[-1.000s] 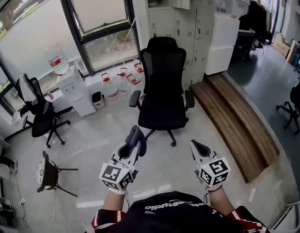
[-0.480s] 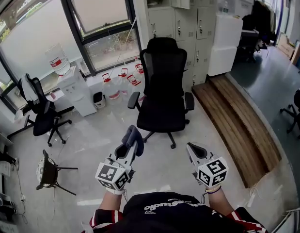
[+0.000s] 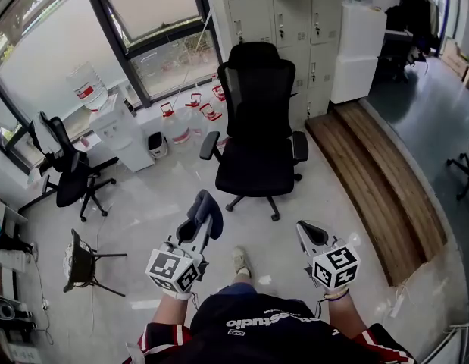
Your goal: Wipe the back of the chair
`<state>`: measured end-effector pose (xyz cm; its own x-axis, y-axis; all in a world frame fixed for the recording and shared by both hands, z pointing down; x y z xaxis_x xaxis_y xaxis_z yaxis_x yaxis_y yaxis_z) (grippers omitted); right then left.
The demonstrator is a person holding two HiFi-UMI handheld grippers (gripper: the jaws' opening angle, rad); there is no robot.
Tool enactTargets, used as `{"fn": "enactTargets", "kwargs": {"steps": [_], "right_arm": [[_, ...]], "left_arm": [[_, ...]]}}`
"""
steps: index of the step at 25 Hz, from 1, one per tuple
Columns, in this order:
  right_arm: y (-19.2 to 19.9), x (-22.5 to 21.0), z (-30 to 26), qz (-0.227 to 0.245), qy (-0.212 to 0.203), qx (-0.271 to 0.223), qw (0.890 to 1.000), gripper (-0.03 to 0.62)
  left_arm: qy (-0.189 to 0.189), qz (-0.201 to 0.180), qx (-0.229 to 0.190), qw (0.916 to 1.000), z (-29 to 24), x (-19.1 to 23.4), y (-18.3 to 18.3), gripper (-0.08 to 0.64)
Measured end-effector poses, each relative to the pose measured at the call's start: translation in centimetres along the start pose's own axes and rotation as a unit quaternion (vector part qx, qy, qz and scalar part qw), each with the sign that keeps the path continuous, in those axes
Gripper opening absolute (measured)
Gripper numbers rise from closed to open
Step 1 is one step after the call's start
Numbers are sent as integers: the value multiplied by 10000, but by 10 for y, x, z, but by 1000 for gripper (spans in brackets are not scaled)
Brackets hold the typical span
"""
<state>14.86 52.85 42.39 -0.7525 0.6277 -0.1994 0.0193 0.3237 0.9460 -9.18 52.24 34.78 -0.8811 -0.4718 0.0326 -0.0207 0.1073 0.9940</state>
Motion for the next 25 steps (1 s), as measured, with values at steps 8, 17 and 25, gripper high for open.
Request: {"fn": "enactTargets", "kwargs": {"steps": [8,17,25], "right_arm": [[-4,-21,-57,-71,60,109,9999,15],[-81,-52,-186,285,-28,78,9996,15],[-139,-72,-308,347,-11,81,9994,15]], "left_arm": [[47,-5,10,10000,-52,49,14,57],[-1,70,-131,9999,-132,160,-8,57],[181,163,-169,9996,-208,268,-32,57]]}}
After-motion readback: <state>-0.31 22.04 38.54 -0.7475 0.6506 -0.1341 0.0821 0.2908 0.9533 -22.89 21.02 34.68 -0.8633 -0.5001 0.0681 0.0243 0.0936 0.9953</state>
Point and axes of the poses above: the fingertips, and each gripper's own axes: z backward along the fingers, x to its left, y out of its underside, the point moved 2 cm from there along z, backward along the fingers, and after that the axes turned 3 degrees about -y, right-handed, at the moved point
